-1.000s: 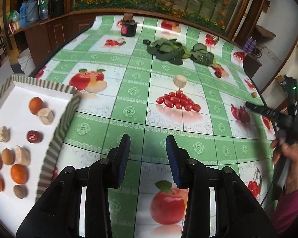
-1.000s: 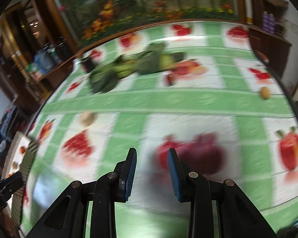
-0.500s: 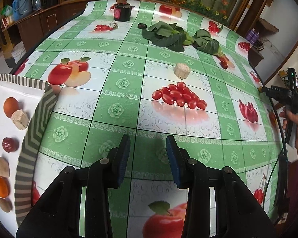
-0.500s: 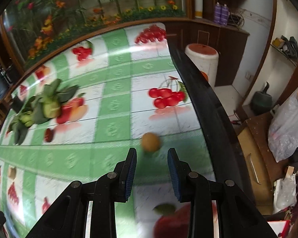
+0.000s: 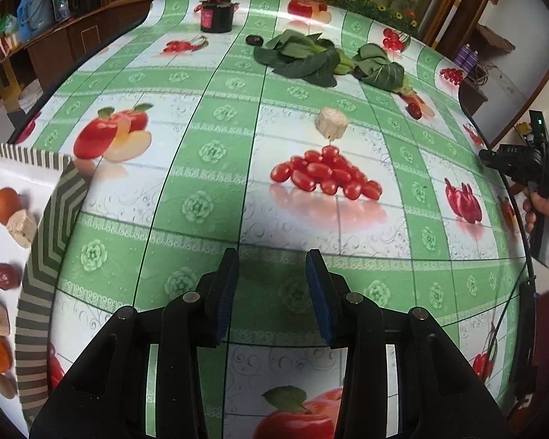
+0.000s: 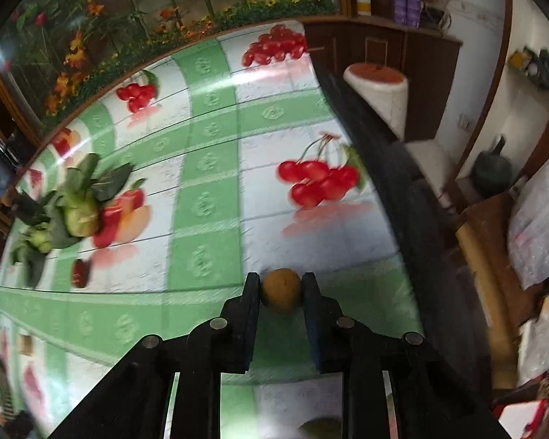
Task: Organize fruits
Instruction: 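Grasp a brown kiwi with the right tool while the left tool grasps another kiwi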
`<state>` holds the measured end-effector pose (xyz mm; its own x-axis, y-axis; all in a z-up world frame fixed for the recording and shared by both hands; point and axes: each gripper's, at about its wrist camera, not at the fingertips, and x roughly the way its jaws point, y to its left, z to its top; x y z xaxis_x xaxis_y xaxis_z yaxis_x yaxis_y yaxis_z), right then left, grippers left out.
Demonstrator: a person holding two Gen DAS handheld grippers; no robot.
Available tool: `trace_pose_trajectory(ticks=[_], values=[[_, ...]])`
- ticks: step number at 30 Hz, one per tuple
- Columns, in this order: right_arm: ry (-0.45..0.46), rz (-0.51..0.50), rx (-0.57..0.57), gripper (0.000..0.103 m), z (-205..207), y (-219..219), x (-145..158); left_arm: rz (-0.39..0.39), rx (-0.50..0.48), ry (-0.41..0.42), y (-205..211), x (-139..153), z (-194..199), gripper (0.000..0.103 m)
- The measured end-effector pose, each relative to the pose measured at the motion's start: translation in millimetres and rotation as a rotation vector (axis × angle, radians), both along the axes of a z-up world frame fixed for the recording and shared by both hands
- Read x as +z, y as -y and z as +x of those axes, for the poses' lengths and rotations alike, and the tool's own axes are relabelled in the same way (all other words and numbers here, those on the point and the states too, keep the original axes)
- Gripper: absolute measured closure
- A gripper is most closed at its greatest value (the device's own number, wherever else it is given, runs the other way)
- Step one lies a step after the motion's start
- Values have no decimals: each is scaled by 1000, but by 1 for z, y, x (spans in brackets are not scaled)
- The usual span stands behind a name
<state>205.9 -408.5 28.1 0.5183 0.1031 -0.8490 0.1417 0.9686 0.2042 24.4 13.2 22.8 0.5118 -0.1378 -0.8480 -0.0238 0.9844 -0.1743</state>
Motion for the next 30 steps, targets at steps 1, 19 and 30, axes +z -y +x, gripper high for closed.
trace_pose_trajectory(ticks=[1,19,30], values=[[4,4,15,81,-5,-7,4,-9,-2,6,1,3,2,66],[193,114,332,81,-110,-191,16,-56,-56,56,37,24,101,67],[184,139,352,81,-109,-184,9,-19,-41,-6,50,-3,138,68]])
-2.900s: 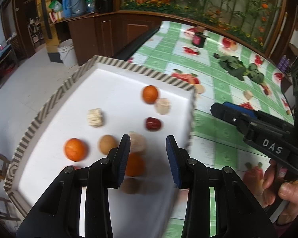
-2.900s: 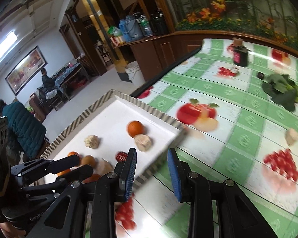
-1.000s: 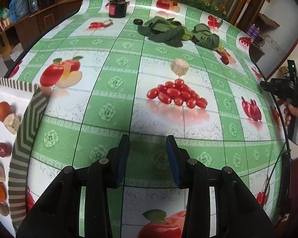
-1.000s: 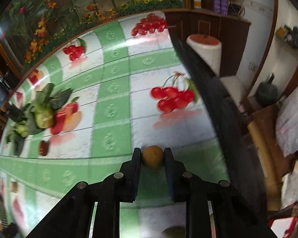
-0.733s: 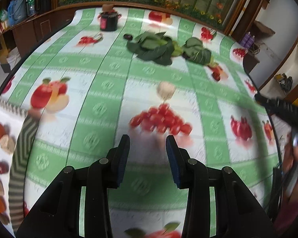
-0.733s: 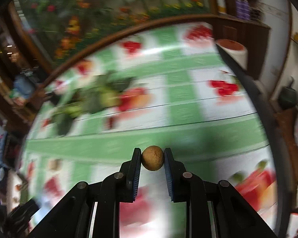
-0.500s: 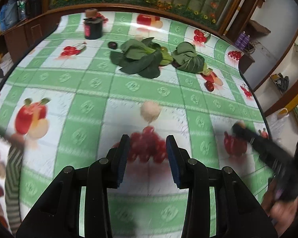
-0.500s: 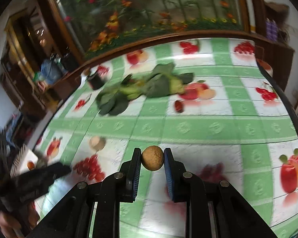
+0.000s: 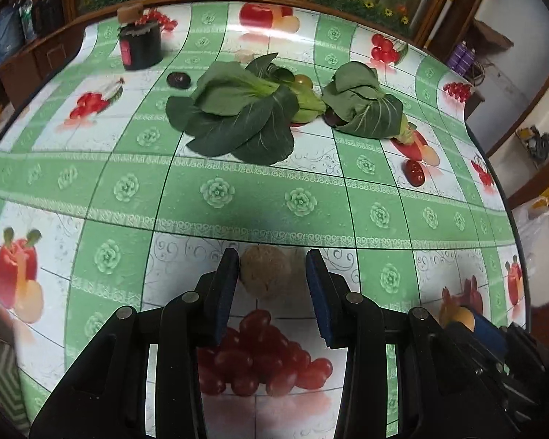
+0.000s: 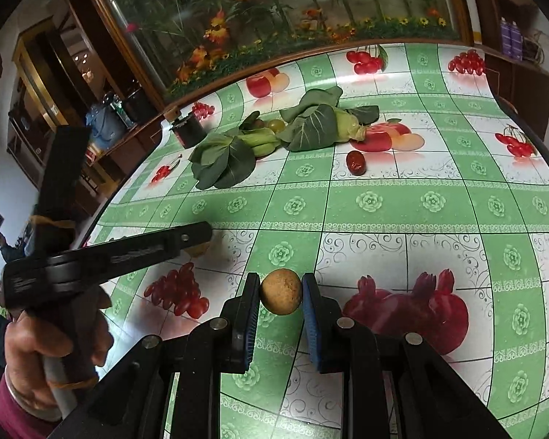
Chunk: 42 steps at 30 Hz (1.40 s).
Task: Organize fruits
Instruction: 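Grasp a brown kiwi with the right tool while the left tool grasps another kiwi, then carry both held kiwis over the white tray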
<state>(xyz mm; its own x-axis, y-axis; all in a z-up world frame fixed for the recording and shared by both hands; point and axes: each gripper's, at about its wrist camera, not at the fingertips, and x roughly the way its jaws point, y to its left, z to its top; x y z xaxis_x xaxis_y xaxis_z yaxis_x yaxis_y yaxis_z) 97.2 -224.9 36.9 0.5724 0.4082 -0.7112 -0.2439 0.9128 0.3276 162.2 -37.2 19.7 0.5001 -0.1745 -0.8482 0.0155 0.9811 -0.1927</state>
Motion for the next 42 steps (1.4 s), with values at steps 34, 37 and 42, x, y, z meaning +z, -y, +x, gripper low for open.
trace_pose_trajectory(ticks=[34,37,42], values=[[-1,-44,185,81,-101,-110,-4,131,106,171,-72,32,-199,75],[1,-51,200,81,-107,-121,-2,131,124,185,-83,36,-211,74],[17,-52,225,81,-117,-138,5,151,149,223,-96,47,-229,74]])
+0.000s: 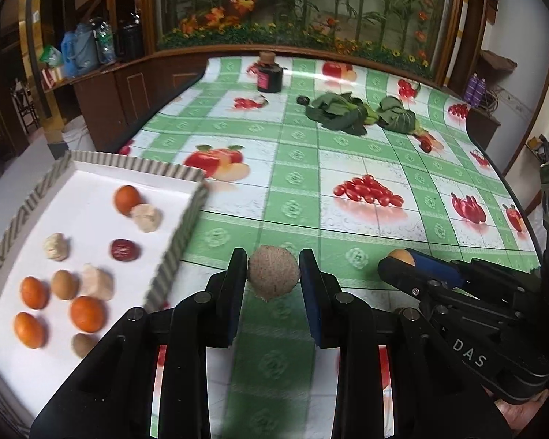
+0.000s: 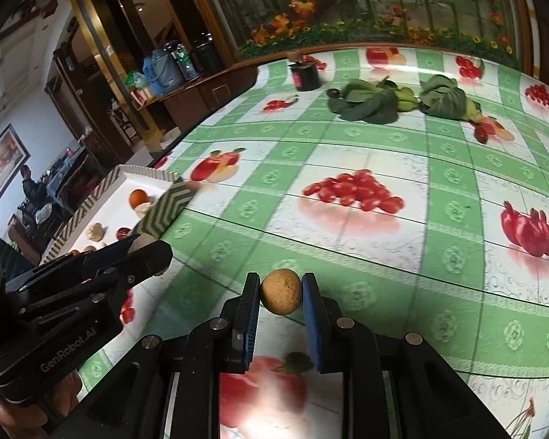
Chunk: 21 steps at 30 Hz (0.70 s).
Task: Organize fruits
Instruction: 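Carry both held kiwis over the white tray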
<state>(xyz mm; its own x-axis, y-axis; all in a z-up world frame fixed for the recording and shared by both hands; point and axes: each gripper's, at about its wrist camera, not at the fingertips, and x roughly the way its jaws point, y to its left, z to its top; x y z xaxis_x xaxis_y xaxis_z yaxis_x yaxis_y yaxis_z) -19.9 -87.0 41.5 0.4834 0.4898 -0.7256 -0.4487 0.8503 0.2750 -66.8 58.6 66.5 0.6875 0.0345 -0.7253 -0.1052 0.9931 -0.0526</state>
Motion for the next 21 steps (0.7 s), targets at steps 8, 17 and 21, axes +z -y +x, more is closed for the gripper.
trace_pose_trajectory(ticks=[8,17,21], values=[[22,-6,44,81,-11,-27,10,18,58,40,-29,12,-24,74],[47,-9,112,81,-22,-63,20,28,126,55,-63,18,-45,74],[60,-13,156,81,-28,-83,25,33,149,57,-77,19,-54,74]])
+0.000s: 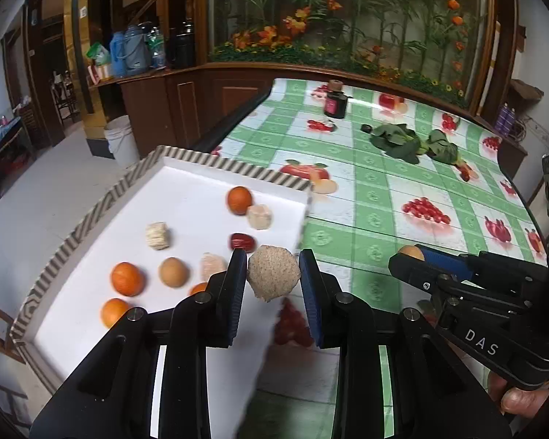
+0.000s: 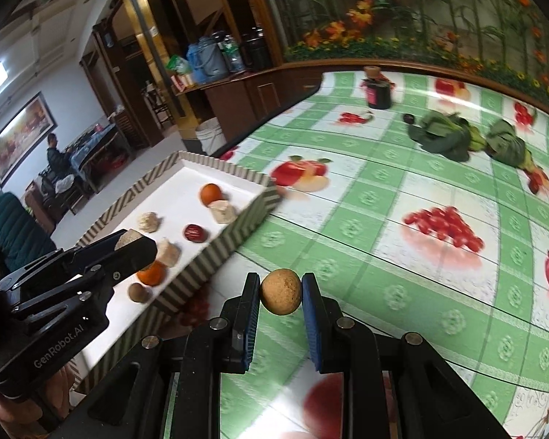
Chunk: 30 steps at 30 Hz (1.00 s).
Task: Organize fruits
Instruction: 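Carry both held kiwis over the white tray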
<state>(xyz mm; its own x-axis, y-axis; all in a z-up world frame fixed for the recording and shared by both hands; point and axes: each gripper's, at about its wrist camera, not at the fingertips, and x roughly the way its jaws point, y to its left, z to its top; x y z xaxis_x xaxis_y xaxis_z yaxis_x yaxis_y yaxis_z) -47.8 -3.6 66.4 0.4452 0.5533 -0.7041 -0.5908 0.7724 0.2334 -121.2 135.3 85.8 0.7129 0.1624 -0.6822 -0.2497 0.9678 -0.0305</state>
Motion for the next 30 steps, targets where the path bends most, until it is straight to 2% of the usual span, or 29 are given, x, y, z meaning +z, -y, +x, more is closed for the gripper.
trace_pose_trajectory(ticks=[6,17,24,30], values=[[7,-11,64,81,-8,-29,2,-4,36,-13,-23,-3,-13,74],[4,-39,175,81,-23,-74,-3,-78,79,-82,-66,-20,-52,74],[-4,-57,234,81,-24,-101,-9,-114,77,-122,-71,-35,-58,74],[16,-131,254,81,-11,-121,-18,-128,67,-158,-72,-45,-52,74]])
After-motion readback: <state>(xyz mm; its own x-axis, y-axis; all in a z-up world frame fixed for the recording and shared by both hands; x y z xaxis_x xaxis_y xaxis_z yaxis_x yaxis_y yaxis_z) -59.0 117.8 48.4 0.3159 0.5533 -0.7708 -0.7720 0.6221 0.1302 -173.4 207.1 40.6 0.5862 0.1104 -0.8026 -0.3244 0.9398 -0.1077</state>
